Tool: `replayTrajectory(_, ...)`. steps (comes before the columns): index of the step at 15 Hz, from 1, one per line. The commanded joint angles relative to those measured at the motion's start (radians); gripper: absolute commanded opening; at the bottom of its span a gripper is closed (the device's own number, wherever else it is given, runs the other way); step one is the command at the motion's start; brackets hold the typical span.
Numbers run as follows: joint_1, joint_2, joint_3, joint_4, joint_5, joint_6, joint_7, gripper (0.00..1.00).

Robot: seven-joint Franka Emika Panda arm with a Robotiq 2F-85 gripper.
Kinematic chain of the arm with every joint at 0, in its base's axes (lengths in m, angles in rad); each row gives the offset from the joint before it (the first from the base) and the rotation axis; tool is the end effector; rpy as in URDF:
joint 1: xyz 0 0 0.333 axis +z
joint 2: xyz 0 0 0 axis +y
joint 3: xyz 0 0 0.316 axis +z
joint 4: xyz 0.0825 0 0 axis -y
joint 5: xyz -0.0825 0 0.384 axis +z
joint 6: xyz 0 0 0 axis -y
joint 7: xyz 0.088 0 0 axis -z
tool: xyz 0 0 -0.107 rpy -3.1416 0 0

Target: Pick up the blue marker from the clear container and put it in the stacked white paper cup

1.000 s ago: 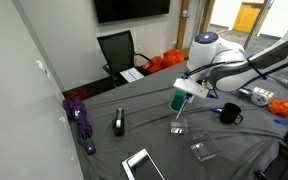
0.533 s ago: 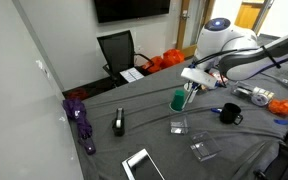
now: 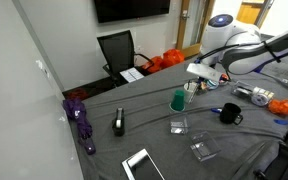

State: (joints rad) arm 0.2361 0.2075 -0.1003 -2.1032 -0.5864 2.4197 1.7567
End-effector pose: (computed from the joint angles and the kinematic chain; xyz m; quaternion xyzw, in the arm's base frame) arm 0.5795 0.0778 0.3317 0.8076 -0.5478 0.2020 0.0831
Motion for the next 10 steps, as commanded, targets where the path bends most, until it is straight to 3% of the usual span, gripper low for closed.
replayTrajectory(1,-0.028,0.0,0.033,0.002,-0.006,-0.004,0.004,0.17)
replayTrajectory(5,-0.027,0.001,0.039,0.002,-0.006,-0.004,0.006,0.17)
replayTrajectory(6,-0.027,0.001,0.039,0.002,-0.006,-0.004,0.006,0.04)
replayTrajectory(10,-0.026,-0.046,0.031,-0.01,-0.047,0.013,0.064,0.04)
